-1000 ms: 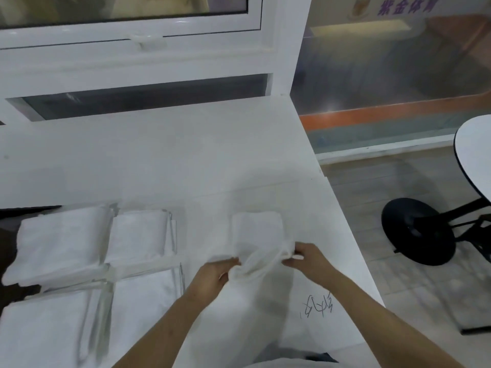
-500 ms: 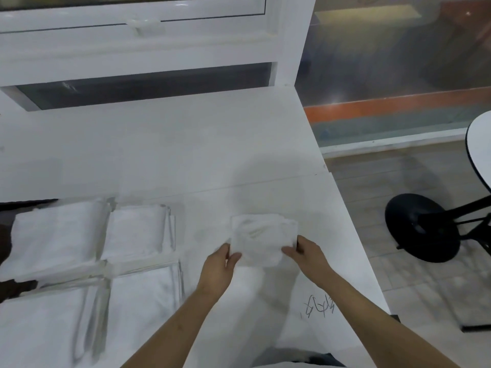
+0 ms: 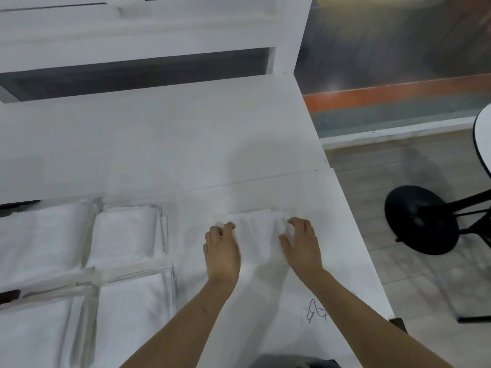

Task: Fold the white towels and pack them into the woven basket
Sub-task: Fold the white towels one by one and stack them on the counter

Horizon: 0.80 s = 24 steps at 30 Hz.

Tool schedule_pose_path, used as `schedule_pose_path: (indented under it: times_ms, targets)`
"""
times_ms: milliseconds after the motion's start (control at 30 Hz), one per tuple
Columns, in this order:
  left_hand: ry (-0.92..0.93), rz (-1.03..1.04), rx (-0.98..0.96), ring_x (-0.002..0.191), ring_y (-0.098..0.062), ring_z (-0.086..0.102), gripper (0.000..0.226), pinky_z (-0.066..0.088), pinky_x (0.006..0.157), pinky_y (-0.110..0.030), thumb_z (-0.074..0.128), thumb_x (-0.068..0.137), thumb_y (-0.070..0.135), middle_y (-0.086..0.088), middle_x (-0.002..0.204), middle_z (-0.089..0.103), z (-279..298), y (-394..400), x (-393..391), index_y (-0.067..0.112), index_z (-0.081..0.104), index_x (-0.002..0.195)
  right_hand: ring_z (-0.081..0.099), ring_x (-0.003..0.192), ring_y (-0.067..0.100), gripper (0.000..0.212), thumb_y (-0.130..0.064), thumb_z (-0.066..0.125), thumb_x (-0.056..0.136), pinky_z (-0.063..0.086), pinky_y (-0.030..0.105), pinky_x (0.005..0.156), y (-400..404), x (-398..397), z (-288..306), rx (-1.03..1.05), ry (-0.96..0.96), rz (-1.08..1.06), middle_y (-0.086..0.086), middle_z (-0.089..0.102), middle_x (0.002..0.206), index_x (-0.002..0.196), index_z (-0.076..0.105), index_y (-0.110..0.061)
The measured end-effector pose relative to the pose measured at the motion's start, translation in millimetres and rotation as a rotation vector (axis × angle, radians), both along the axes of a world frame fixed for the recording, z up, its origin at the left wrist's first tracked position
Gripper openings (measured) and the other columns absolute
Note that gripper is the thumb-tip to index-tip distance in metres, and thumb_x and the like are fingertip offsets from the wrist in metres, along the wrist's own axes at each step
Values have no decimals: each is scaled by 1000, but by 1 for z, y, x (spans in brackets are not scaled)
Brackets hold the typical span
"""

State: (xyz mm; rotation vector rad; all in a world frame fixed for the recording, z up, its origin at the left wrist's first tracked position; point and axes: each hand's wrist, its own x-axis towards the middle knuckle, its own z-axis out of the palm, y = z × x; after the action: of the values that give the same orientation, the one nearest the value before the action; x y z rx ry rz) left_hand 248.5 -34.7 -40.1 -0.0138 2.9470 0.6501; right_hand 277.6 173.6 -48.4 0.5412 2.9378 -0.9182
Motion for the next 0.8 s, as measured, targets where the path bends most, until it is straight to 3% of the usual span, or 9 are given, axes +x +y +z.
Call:
schedule_pose_path:
  times_ms: [100, 167, 233, 300, 433, 667, 733, 800]
  targets:
    - [179, -193, -69, 120, -30, 51, 51, 45, 96, -41, 65, 77, -4, -9, 130, 54, 0, 2, 3, 20, 66, 122, 45, 139, 23, 46, -30, 56, 99, 43, 39, 103, -6, 1, 3, 177, 116, 276, 4, 47, 151, 143, 48, -19]
    - [184, -337, -55, 141, -30, 41, 45, 39, 111, -45, 60, 90, 8, -9, 149, 48, -5, 3, 5, 19, 61, 133, 28, 153, 20, 50, -38, 41, 106, 33, 37, 113, -7, 2, -2, 225, 83, 433, 0, 34, 164, 154, 40, -24]
    - [85, -451, -91, 156, -26, 10, 49, 21, 123, -49, 37, 108, 32, -6, 168, 21, -14, 4, 7, 22, 36, 155, 6, 158, 12, 54, -49, 25, 110, 18, 35, 122, -6, 5, -9, 224, -28, 506, -8, 12, 171, 161, 23, -33]
    - [-1, -475, -169, 156, -23, -14, 59, 7, 126, -53, 15, 109, 49, -2, 170, -6, -24, 3, 7, 25, 9, 162, -10, 157, 7, 59, -58, 12, 108, 5, 37, 126, -3, 8, -16, 236, -127, 511, -15, -8, 171, 163, 5, -40]
    - [6, -457, -228, 155, -25, -15, 61, 9, 124, -59, 15, 109, 50, -1, 170, -15, -39, 4, 5, 26, -3, 162, -22, 154, 5, 59, -58, 11, 107, -4, 41, 126, -3, 3, -21, 263, -208, 489, -18, -21, 167, 161, -7, -43]
    - [-51, -394, -197, 154, -27, -21, 63, 2, 125, -55, 13, 108, 52, -3, 168, -22, -38, 11, -1, 25, -7, 162, -17, 155, 3, 61, -56, 25, 107, 5, 38, 128, 0, -9, -16, 139, -239, 458, -19, -13, 169, 162, 2, -42]
    - [-132, -282, -162, 153, -29, -22, 65, 1, 126, -51, 13, 108, 53, -4, 165, -29, -33, 13, 6, 27, -13, 160, -6, 158, 10, 63, -52, 35, 107, 16, 39, 127, -2, -5, -13, 97, -225, 396, -12, -4, 171, 163, 11, -37]
    - [-195, -165, -121, 155, -32, -7, 65, 16, 125, -47, 18, 107, 52, -5, 166, -26, -25, 16, 17, 28, -10, 161, 14, 156, 25, 61, -47, 46, 105, 30, 42, 122, -4, 2, -10, 52, -218, 284, 2, 10, 172, 161, 24, -35]
